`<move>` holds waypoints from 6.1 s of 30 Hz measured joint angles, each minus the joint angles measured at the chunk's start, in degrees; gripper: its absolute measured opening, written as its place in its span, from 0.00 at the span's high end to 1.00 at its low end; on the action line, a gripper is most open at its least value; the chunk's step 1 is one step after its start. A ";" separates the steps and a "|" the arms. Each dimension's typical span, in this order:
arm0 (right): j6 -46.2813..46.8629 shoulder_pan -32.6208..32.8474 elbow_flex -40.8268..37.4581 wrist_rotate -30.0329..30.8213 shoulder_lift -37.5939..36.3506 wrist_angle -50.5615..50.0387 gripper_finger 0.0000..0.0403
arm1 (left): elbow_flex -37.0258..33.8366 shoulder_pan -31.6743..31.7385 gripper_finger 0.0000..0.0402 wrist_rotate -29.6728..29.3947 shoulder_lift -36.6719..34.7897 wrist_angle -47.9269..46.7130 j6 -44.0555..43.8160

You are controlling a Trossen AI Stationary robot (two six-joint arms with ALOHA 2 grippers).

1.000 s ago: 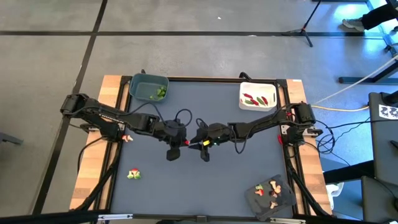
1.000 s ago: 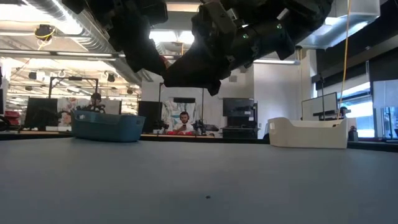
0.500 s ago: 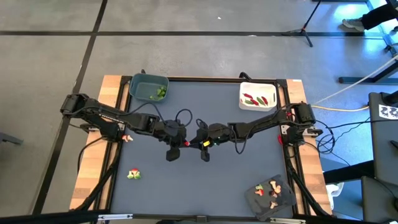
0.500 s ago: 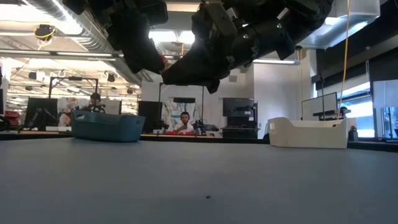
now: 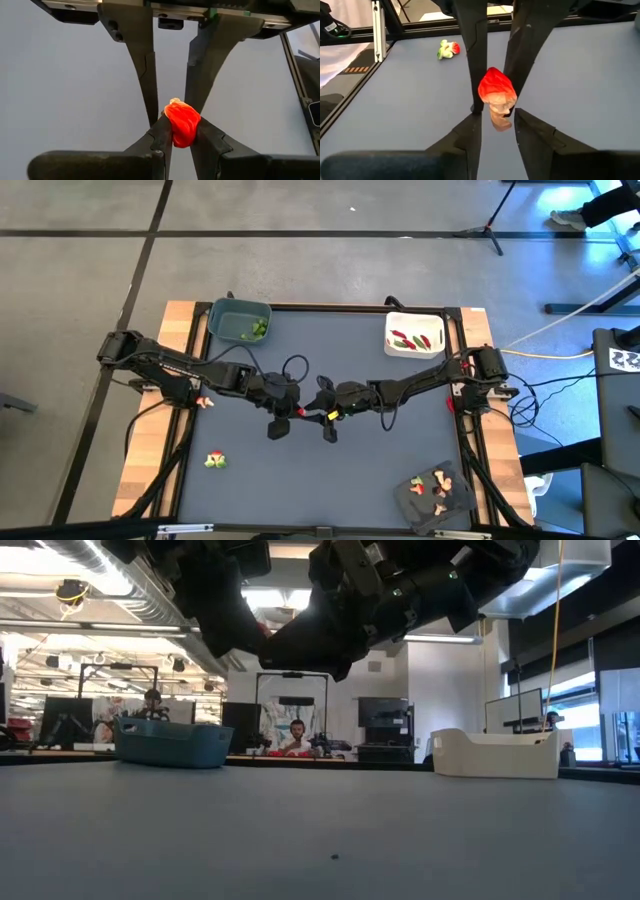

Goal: Sort produce into baskets
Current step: Put the brown mushroom into the black bin

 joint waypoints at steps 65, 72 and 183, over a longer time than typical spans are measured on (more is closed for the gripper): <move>8.52 -24.71 -1.23 22.10 -29.27 -73.59 0.95 | -0.05 0.20 0.55 -9.66 0.08 -3.01 -1.46; 7.55 -34.36 -5.73 22.10 -28.92 -72.40 0.95 | -0.05 0.20 0.55 -11.20 0.07 -2.99 -1.44; 10.83 -31.66 -11.85 21.45 -29.31 -58.45 0.63 | -0.03 0.24 0.55 -11.17 1.18 -2.31 -0.40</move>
